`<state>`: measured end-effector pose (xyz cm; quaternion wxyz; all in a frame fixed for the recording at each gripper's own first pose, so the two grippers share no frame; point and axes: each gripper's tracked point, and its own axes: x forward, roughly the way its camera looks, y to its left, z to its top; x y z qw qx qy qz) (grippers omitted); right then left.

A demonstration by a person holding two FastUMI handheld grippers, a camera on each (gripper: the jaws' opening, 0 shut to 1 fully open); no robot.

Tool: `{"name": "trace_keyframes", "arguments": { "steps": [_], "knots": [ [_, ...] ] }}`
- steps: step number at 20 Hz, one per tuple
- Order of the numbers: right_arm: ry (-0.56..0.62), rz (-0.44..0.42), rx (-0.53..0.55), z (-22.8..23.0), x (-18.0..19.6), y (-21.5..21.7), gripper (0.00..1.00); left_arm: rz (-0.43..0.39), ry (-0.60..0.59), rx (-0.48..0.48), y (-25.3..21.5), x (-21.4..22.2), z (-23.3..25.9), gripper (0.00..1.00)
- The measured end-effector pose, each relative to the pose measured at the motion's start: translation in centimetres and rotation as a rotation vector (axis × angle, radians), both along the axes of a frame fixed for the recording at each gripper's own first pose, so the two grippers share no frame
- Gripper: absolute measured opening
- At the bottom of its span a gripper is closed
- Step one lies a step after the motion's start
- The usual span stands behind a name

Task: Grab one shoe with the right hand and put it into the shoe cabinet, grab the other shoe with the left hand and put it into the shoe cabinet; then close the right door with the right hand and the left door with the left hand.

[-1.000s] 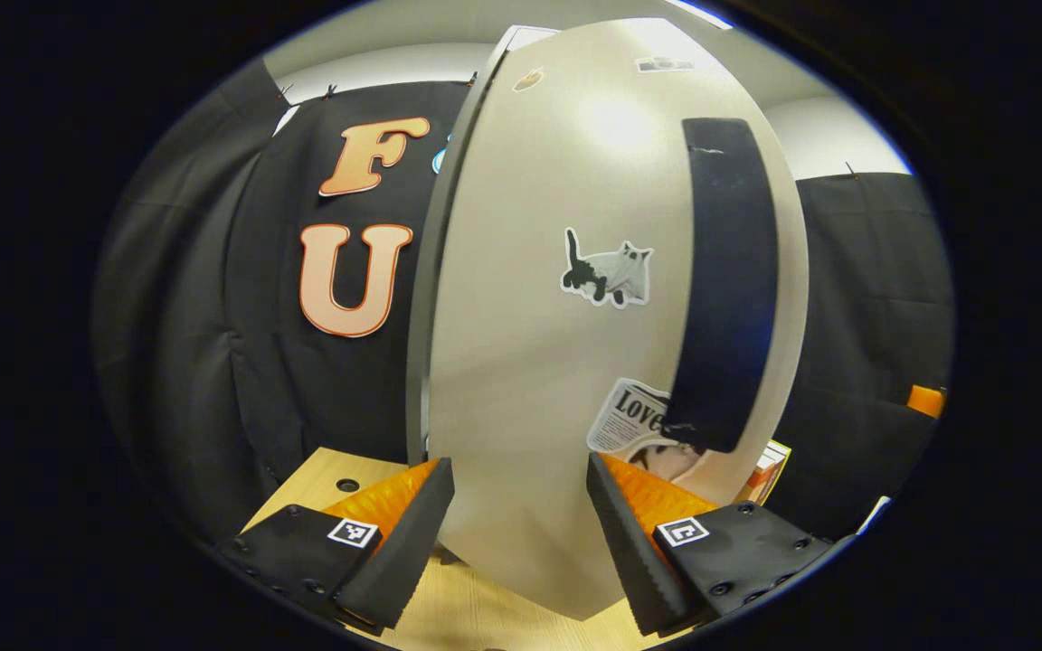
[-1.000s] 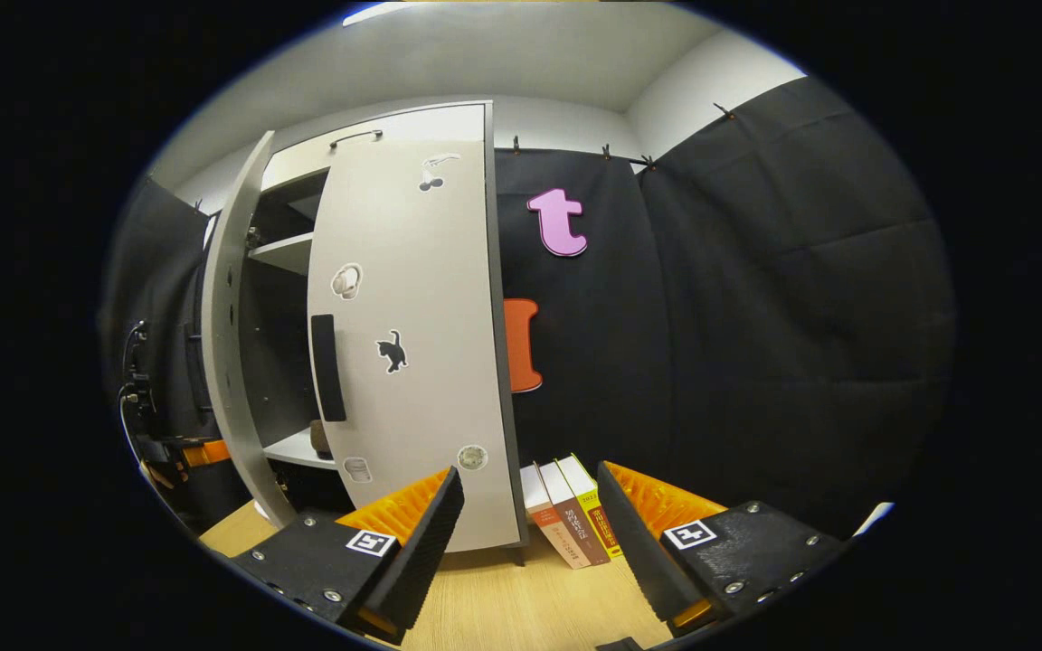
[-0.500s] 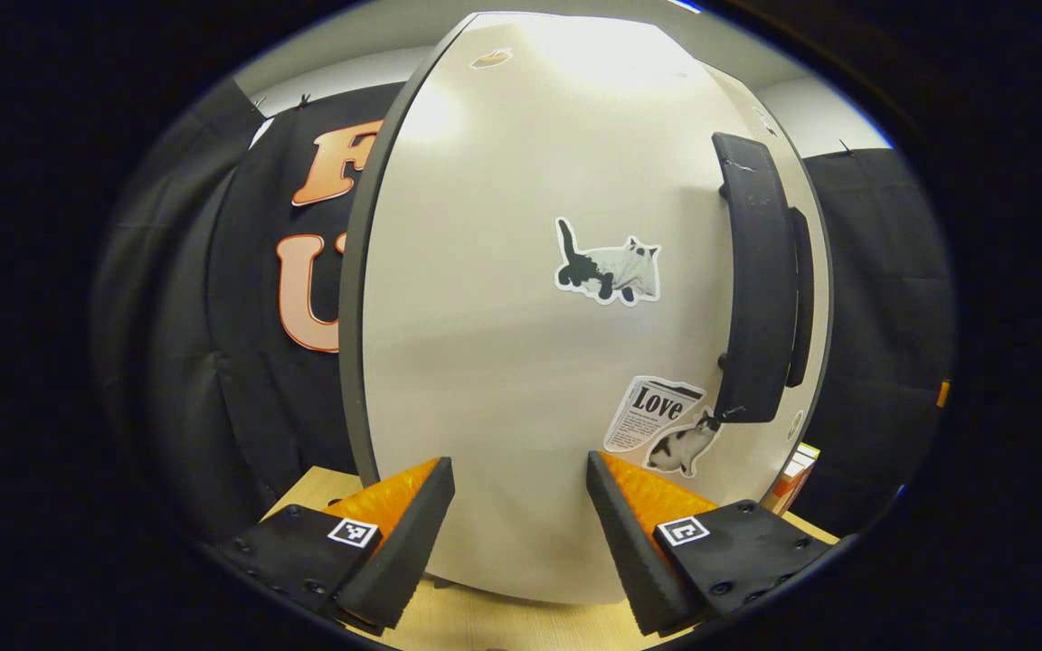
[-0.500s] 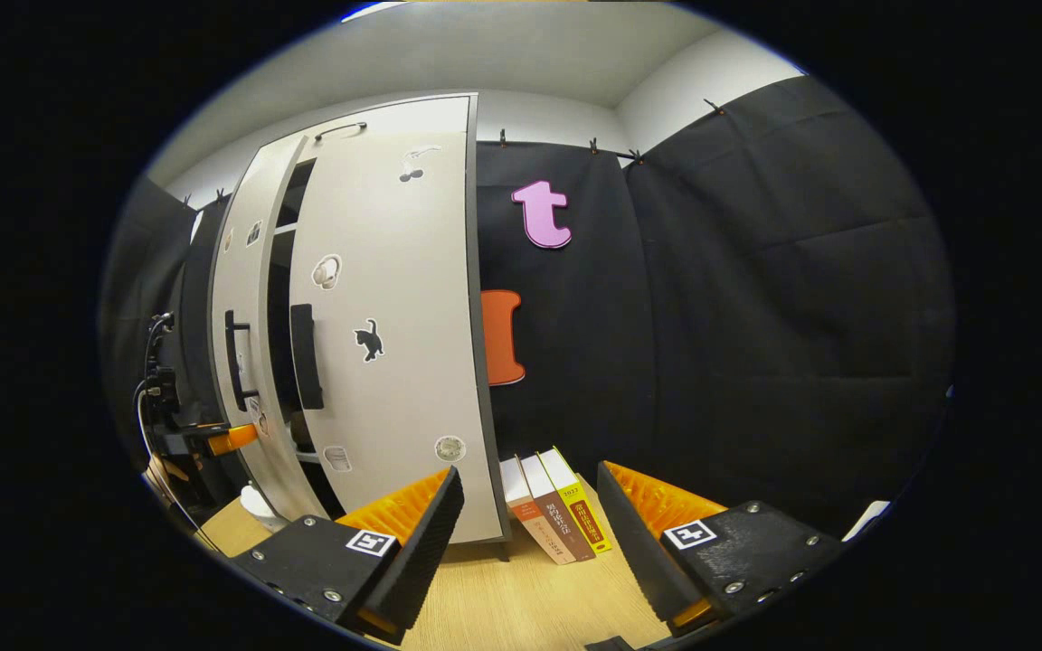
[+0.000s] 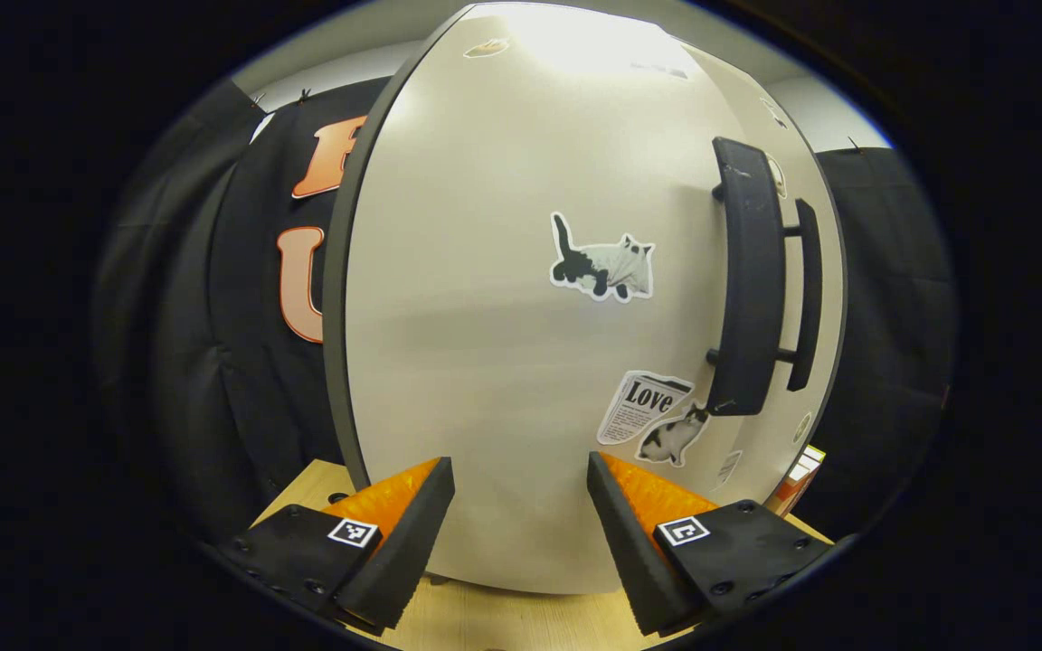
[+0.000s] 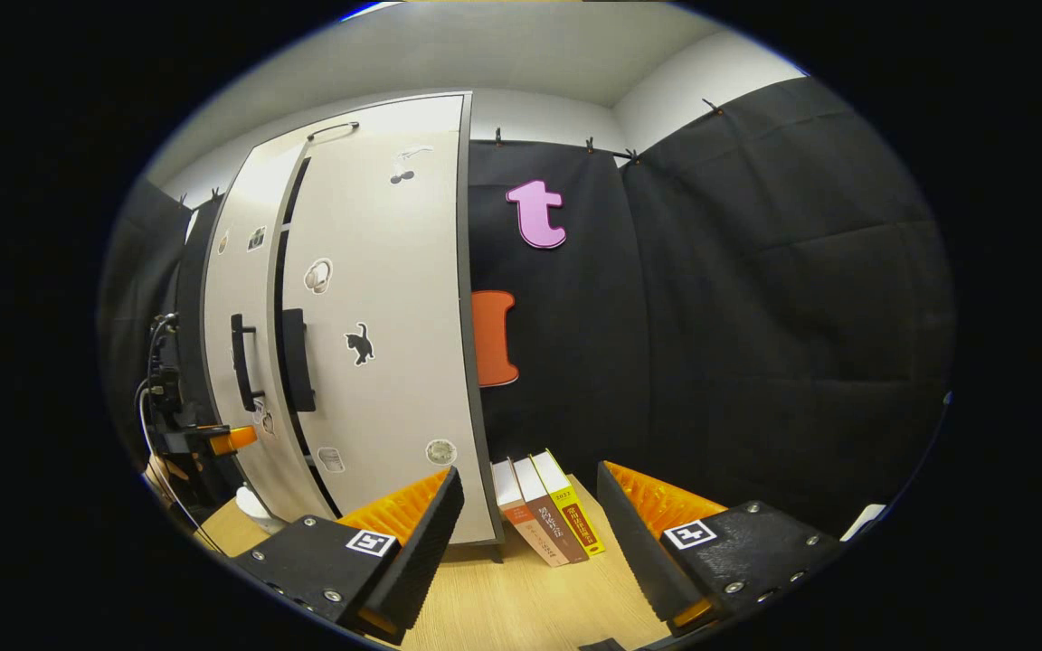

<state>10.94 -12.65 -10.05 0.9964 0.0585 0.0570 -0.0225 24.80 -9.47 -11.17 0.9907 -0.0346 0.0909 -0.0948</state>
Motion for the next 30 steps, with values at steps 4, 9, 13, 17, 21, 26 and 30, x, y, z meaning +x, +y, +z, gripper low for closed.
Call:
{"name": "trace_keyframes", "arguments": {
  "steps": [4,9,13,17,21,26,30],
  "knots": [
    [-0.02,0.019,-0.012,1.7,0.6,0.6,0.92,0.009,-0.018,-0.009,1.8,-3.6,3.7,0.96],
    [-0.056,0.055,-0.021,4.3,0.8,2.3,0.92,0.126,-0.023,0.033,7.9,-8.1,7.9,0.96],
    [-0.095,0.072,-0.022,7.0,0.3,3.8,0.92,0.17,-0.075,0.106,11.9,-12.1,10.9,0.96],
    [-0.128,0.095,-0.042,9.4,-0.9,5.3,0.92,0.129,-0.053,0.019,12.3,-14.7,11.8,0.96],
    [-0.17,0.129,-0.063,12.6,-2.5,6.4,0.92,0.189,-0.078,-0.079,17.4,-16.8,16.0,0.99],
    [-0.203,0.14,-0.108,16.0,-4.2,6.3,0.92,0.322,-0.187,-0.058,24.4,-21.0,22.5,0.99],
    [-0.225,0.152,-0.104,17.1,-5.7,6.7,0.92,0.359,-0.249,-0.042,26.8,-24.1,25.1,0.96]
  ]
}}
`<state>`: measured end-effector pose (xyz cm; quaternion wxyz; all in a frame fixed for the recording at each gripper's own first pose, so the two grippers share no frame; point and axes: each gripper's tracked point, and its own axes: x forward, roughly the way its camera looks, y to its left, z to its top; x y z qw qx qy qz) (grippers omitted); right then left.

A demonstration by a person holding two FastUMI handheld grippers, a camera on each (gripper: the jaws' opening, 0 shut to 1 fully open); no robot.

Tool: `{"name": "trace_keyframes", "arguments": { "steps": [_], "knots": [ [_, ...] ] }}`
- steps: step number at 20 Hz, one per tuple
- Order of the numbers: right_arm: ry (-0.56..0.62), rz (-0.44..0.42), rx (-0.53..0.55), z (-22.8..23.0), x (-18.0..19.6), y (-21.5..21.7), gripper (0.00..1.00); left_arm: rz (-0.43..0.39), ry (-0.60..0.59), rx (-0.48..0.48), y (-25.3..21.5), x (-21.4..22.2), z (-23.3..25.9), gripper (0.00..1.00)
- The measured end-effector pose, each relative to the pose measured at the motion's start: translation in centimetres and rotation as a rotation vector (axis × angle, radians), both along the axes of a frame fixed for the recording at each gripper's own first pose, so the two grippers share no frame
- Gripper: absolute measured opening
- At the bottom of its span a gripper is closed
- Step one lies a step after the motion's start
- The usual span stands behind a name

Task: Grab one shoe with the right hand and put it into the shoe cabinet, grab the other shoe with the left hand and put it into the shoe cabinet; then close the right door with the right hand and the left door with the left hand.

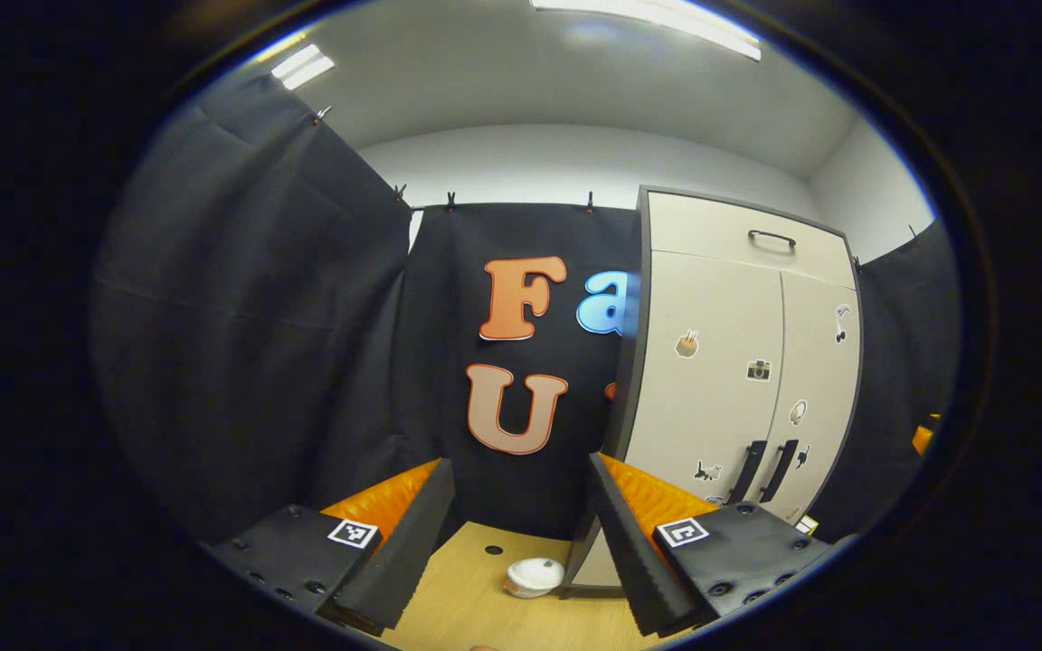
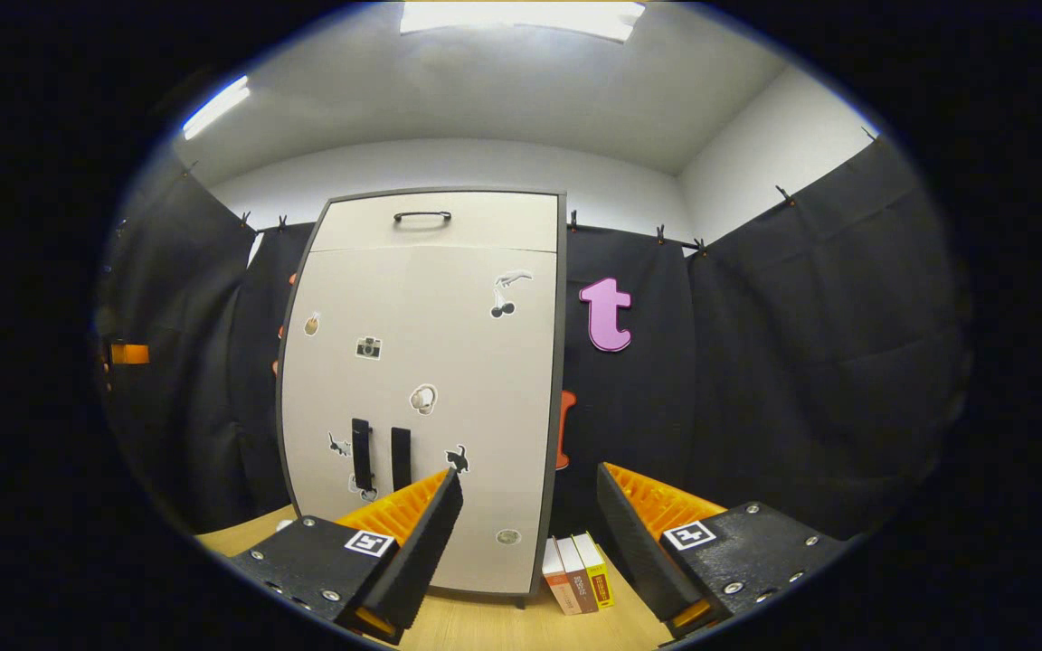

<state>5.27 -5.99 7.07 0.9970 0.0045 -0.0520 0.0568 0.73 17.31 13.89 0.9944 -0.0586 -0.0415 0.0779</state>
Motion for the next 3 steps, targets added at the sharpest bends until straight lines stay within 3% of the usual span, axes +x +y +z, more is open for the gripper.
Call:
{"name": "trace_keyframes", "arguments": {
  "steps": [3],
  "knots": [
    [-0.008,-0.009,0.003,0.44,-0.67,-0.23,0.93,0.012,-0.018,0.027,0.96,-1.41,1.04,0.93]
  ]
}}
